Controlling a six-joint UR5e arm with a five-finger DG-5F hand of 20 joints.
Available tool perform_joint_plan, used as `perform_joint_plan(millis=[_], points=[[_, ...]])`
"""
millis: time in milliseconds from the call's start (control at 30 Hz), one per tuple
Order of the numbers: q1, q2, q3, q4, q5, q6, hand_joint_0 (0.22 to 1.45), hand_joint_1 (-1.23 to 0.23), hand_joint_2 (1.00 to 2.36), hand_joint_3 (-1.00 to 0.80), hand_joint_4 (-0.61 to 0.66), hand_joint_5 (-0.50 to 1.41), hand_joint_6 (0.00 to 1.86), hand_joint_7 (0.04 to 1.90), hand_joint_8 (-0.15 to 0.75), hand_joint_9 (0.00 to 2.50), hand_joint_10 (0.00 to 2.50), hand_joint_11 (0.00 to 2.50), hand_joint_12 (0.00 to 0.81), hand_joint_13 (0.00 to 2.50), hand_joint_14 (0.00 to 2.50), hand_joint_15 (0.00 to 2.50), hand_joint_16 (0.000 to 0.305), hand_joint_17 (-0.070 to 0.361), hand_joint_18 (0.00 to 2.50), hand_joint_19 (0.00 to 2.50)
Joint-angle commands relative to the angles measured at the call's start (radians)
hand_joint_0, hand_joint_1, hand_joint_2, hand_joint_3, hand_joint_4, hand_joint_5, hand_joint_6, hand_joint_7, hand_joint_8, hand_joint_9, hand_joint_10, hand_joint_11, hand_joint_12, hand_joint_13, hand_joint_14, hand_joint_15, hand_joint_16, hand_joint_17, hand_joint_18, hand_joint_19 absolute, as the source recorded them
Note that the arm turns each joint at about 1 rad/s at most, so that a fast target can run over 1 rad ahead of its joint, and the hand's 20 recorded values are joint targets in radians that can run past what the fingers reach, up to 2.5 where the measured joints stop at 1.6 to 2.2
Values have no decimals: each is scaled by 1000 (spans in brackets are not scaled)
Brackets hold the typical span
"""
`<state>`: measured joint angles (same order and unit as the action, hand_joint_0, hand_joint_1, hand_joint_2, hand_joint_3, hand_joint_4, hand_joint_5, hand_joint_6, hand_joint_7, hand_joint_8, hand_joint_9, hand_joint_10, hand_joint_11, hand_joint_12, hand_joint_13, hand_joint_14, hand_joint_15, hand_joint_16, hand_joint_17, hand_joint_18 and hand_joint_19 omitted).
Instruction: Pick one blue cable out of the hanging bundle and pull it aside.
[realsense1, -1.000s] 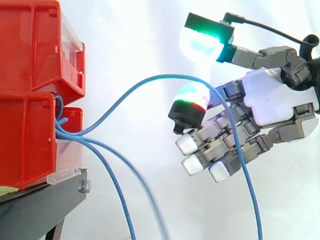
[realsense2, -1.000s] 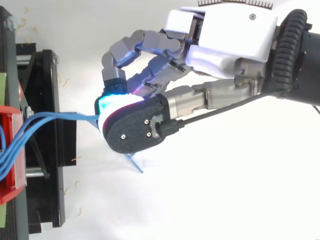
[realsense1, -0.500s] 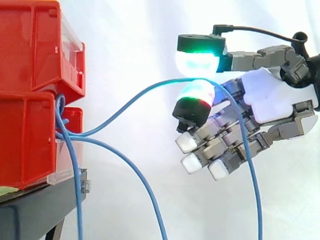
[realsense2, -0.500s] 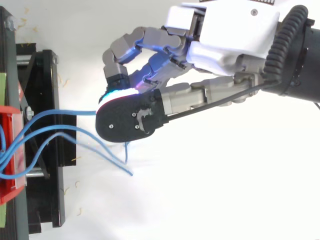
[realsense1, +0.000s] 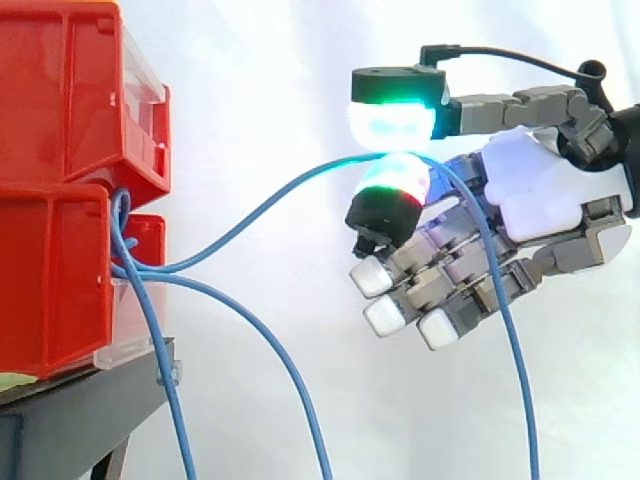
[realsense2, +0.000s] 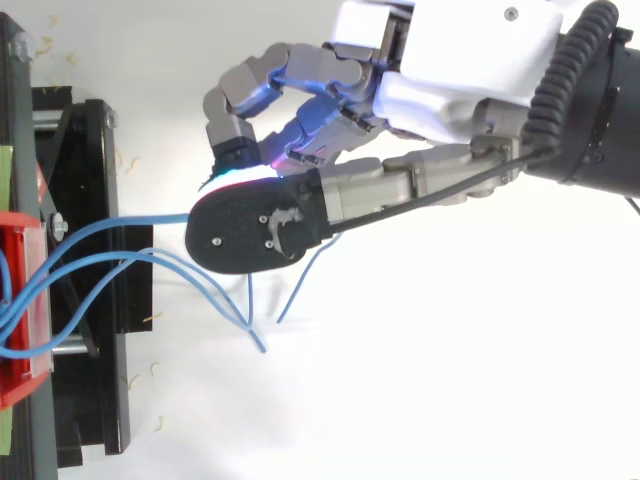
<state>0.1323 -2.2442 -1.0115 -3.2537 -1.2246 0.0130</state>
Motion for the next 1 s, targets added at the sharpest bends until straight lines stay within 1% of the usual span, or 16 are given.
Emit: perform_joint_plan(millis=[0,33,67,133,167,267,433,467,633,767,867,900,933,967], points=[[-3,0,16,-17,0,-1,596,-729,1111,160,-46,-123,924,1455,316,923,8,395,445,797,14,451,65,147,743,474],[-5,-2,16,-18,-1,-1,590,-723,1137,157,-50,-122,924,1456,319,931,8,397,445,801,14,455,65,147,744,474],[-6,-2,16,-23,-1,-1,572,-710,1211,143,-56,-119,922,1461,318,940,8,395,448,808,14,456,66,148,749,480],[-8,-2,16,-23,0,-1,558,-694,1268,141,-59,-113,919,1472,318,955,8,391,449,818,14,463,66,149,753,484],[-8,-2,16,-23,0,-1,544,-681,1324,134,-62,-109,917,1470,321,971,8,394,451,822,14,471,67,150,757,483],[-10,0,14,-26,0,1,532,-672,1380,128,-54,-106,914,1476,322,982,8,388,451,832,16,478,67,151,763,491],[-10,-2,14,-26,7,-2,530,-665,1396,136,-46,-100,909,1487,319,995,8,386,452,850,17,496,67,150,772,490],[-10,-2,14,-24,7,-2,522,-662,1433,125,-43,-98,908,1489,319,999,10,382,452,858,16,498,67,151,776,489],[-10,-2,13,-23,10,-4,521,-659,1437,127,-41,-96,907,1486,321,1015,11,401,448,870,15,513,67,150,782,497],[-6,-2,10,-23,8,-5,523,-660,1431,129,-33,-95,905,1487,325,1028,8,405,452,875,17,523,66,149,786,504],[-6,-2,-4,-23,8,-7,522,-662,1436,124,-29,-95,905,1485,326,1031,8,406,452,881,17,525,66,149,793,494],[-6,-2,-15,-23,8,-8,520,-662,1445,120,-26,-95,904,1490,325,1032,8,402,452,882,17,521,67,150,795,494],[-6,-2,-15,-23,8,-8,521,-661,1437,127,-30,-95,905,1483,326,1032,8,406,453,882,17,517,66,149,794,494],[-6,-2,-48,-23,7,-10,520,-661,1443,121,-30,-95,905,1483,327,1036,8,407,452,882,15,522,66,149,793,500]])
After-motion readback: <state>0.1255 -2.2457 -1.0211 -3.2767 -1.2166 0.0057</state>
